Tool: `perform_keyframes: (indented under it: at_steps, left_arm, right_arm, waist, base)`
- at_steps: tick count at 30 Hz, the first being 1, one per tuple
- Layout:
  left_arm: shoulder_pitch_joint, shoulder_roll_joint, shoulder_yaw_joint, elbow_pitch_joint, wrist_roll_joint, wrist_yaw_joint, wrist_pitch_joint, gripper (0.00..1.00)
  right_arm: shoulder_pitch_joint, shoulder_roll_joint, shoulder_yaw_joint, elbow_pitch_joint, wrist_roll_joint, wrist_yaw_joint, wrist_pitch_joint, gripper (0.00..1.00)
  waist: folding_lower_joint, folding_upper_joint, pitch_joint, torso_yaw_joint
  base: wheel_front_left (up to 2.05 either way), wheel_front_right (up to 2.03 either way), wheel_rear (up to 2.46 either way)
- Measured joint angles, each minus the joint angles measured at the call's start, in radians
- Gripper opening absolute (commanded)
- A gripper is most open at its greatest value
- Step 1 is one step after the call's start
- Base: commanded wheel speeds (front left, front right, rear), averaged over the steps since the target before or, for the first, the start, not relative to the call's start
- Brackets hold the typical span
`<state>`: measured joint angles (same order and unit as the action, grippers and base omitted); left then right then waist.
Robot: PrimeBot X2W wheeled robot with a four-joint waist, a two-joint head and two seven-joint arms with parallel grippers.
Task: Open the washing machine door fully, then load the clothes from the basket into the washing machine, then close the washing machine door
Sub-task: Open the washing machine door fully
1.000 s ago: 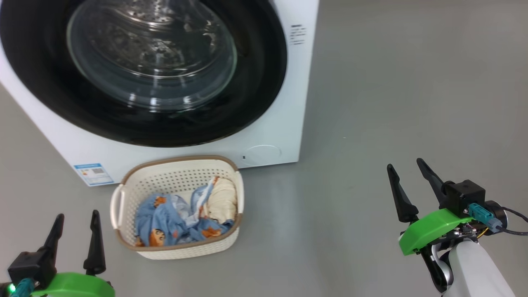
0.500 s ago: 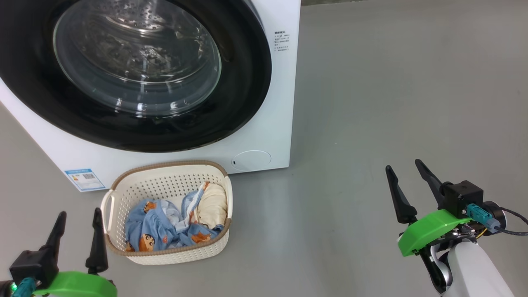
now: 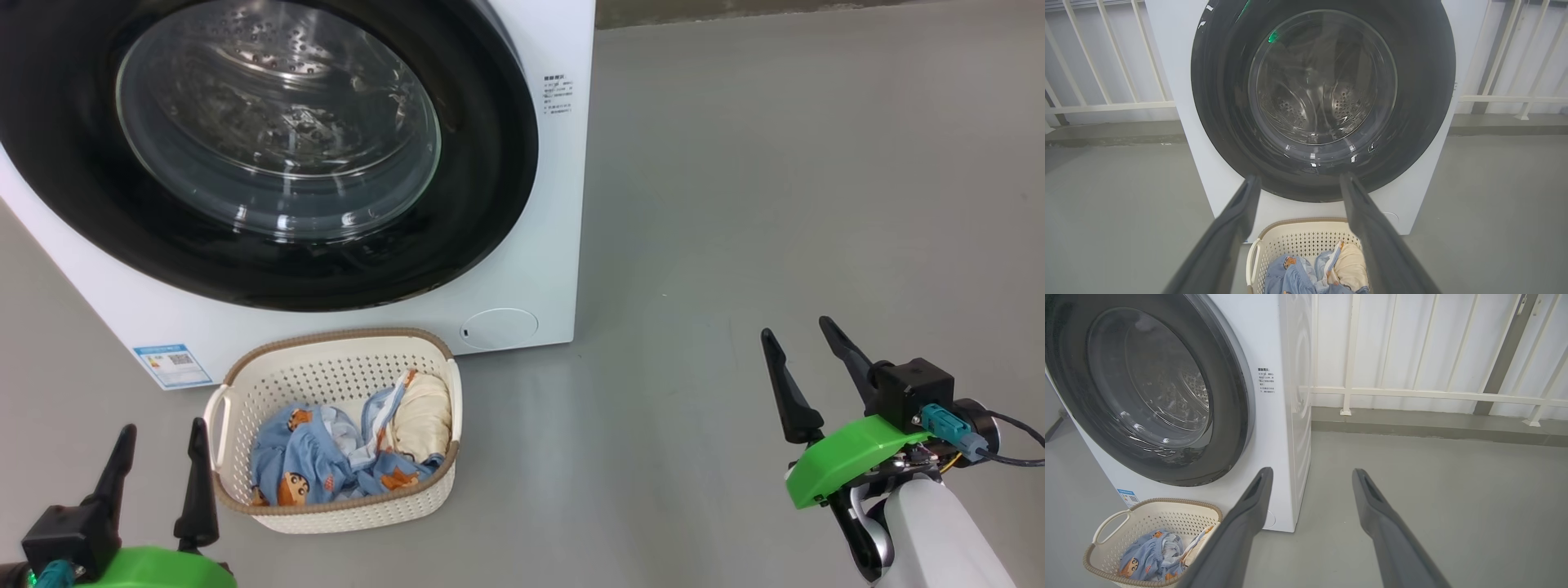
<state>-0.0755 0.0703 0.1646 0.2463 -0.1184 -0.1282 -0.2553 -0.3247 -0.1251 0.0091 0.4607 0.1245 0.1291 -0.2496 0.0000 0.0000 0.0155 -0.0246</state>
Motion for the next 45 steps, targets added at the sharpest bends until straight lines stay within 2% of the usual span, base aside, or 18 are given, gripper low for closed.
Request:
perform_keyframes:
  at_steps: [14, 22, 31, 36, 37, 38, 39, 40, 41, 45]
  left_arm:
    - [0.015, -0.007, -0.003, -0.008, 0.009, 0.0, 0.0, 1.0]
    - [0.017, -0.017, -0.04, -0.019, 0.016, 0.0, 0.0, 1.0]
    - [0.018, -0.024, -0.075, -0.03, 0.03, 0.0, 0.0, 1.0]
    - [0.017, -0.027, -0.083, -0.03, 0.03, 0.0, 0.0, 1.0]
    - [0.016, -0.027, -0.085, -0.03, 0.03, 0.0, 0.0, 1.0]
    - [0.016, -0.027, -0.087, -0.029, 0.03, 0.0, 0.0, 1.0]
    - [0.015, -0.028, -0.088, -0.029, 0.03, 0.0, 0.0, 1.0]
    - [0.015, -0.029, -0.089, -0.029, 0.03, 0.0, 0.0, 1.0]
    - [0.014, -0.03, -0.091, -0.029, 0.03, 0.0, 0.0, 1.0]
    - [0.005, -0.03, -0.101, -0.028, 0.03, 0.0, 0.0, 1.0]
  right_arm:
    - [-0.004, -0.001, 0.003, 0.003, 0.001, 0.0, 0.0, 1.0]
    - [-0.082, -0.007, 0.011, -0.002, 0.023, 0.0, 0.0, 1.0]
    - [-0.226, -0.001, -0.039, 0.045, 0.228, 0.0, 0.0, 1.0]
    - [-0.309, 0.022, -0.099, 0.101, 0.434, 0.0, 0.014, 1.0]
    - [-0.323, 0.028, -0.118, 0.112, 0.482, 0.0, 0.025, 0.95]
    - [-0.337, 0.033, -0.138, 0.126, 0.535, 0.0, 0.038, 0.68]
    - [-0.35, 0.038, -0.16, 0.142, 0.587, 0.0, 0.052, 0.3]
    - [-0.359, 0.041, -0.18, 0.156, 0.636, 0.0, 0.066, 0.3]
    - [-0.368, 0.044, -0.202, 0.172, 0.681, 0.0, 0.077, 0.0]
    - [-0.396, 0.052, -0.27, 0.231, 0.813, 0.0, 0.105, 0.0]
  waist:
    - [0.0, 0.0, 0.004, 0.011]
    - [0.0, 0.0, 0.019, 0.029]
    - [0.0, 0.0001, 0.051, 0.06]
    - [0.0, 0.0001, 0.069, 0.077]
    - [0.0, 0.0, 0.073, 0.081]
    - [0.0, 0.0, 0.077, 0.084]
    - [0.0, 0.0, 0.081, 0.088]
    - [0.0, 0.0, 0.084, 0.091]
    - [0.0, 0.0, 0.088, 0.094]
    - [0.0, 0.0, 0.103, 0.108]
  base:
    - [0.0, 0.0, 0.0]
    - [0.0, 0.0, 0.0]
    - [0.0, 0.0, 0.0]
    - [0.0, 0.0, 0.0]
    - [0.0, 0.0, 0.0]
    - [0.0, 0.0, 0.0]
    - [0.0, 0.0, 0.0]
    - [0.0, 0.0, 0.0]
    - [0.0, 0.0, 0.0]
    - [0.0, 0.0, 0.0]
